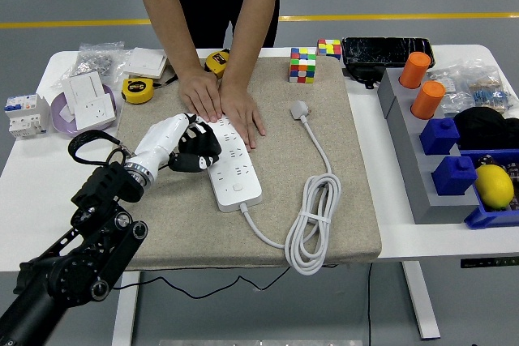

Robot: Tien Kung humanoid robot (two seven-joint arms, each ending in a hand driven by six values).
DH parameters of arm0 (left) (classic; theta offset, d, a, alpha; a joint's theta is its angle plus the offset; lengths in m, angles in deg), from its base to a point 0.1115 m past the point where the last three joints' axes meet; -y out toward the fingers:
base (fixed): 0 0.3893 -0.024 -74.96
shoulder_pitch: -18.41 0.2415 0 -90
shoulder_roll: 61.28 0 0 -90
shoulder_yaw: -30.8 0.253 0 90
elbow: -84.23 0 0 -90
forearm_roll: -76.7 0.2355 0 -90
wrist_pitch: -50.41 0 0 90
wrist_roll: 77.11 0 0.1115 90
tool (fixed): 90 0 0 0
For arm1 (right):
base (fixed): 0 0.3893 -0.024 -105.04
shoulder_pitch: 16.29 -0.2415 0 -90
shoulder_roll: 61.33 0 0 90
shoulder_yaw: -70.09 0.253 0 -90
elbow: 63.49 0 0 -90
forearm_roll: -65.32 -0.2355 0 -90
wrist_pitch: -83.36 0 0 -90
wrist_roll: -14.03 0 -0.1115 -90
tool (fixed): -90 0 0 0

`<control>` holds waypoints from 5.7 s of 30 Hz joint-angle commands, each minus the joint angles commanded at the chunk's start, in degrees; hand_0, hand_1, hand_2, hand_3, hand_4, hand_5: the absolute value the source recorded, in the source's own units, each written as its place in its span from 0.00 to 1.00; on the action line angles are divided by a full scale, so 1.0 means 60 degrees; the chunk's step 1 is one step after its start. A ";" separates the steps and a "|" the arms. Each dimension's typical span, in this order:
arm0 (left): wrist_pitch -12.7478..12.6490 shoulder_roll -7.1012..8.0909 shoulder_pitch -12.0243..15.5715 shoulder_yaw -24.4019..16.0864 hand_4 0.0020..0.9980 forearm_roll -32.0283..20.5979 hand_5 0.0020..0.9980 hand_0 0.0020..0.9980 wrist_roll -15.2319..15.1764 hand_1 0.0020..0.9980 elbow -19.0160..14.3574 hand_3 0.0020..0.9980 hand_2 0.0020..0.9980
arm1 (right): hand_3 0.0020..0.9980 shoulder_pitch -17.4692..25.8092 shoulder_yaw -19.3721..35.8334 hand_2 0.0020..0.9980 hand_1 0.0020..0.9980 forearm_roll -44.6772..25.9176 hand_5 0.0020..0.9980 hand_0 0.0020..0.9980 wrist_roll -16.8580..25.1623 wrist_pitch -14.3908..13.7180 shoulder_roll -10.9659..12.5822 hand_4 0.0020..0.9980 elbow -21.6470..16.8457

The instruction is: Pick up the plug,place it near the board,insert it into the board,press the button

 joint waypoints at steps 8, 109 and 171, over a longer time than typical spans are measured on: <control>0.0054 0.0088 0.0174 -0.0977 0.56 0.0185 0.00 0.39 0.0027 0.38 -0.0862 0.57 0.44 | 0.76 0.0016 0.0035 0.72 0.73 -0.0019 0.99 0.83 0.0002 -0.0008 -0.0016 1.00 0.0000; 0.0327 0.0000 0.2796 -0.3549 1.00 -1.7259 1.00 0.73 -0.3049 0.75 -0.2187 0.74 0.72 | 0.76 0.0104 -0.0099 0.72 0.72 -0.0125 0.98 0.83 -0.0047 -0.0053 -0.0103 1.00 0.0000; 0.0400 0.0000 0.2759 -0.3462 1.00 -1.6929 1.00 0.73 -0.2924 0.74 -0.2126 0.73 0.71 | 0.76 0.0105 -0.0041 0.72 0.72 -0.0133 0.98 0.83 0.0005 -0.0047 -0.0116 1.00 0.0000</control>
